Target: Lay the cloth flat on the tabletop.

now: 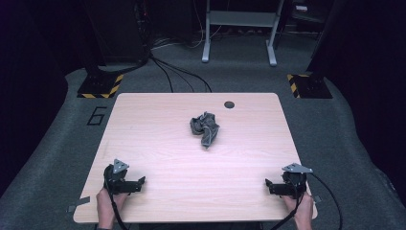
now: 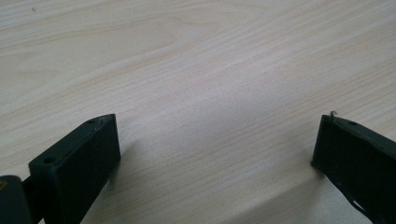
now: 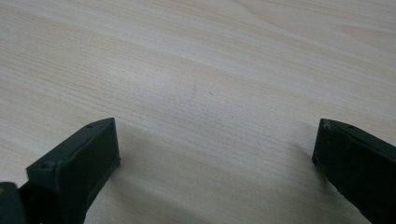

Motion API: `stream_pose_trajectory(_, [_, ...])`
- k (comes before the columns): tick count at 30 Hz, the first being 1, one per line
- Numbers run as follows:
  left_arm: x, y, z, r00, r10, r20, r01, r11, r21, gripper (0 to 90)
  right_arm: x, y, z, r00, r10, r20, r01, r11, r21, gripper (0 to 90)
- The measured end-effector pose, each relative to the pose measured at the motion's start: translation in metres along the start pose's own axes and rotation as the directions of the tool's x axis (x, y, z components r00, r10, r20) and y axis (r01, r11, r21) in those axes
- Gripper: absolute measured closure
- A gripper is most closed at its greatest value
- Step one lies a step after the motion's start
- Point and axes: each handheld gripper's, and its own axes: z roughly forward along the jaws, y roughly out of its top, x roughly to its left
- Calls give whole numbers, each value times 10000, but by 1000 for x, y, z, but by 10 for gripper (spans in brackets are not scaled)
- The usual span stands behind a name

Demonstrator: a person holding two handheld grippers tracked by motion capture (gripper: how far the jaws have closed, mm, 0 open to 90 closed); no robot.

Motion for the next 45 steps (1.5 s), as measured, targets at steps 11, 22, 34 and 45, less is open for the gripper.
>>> stream_pose_trajectory(11, [0,0,0,10000,-13,-14,13,10000,-9,6,0,0,0,10000,-20,2,20,10000,-7,0])
stream_pose_trajectory(22, [0,0,0,10000,-38,-16,38,10000,-14,6,1,0,0,9999,76,105,-76,10000,10,0])
stream_pose_trajectory(34, [0,0,0,10000,-53,-9,53,10000,-15,7,5,6,1,9993,300,205,-304,9994,184,29])
stream_pose_trajectory(45, [0,-1,0,10000,-65,-51,64,9999,-78,8,40,50,12,9930,76,-1175,-114,9994,-316,31])
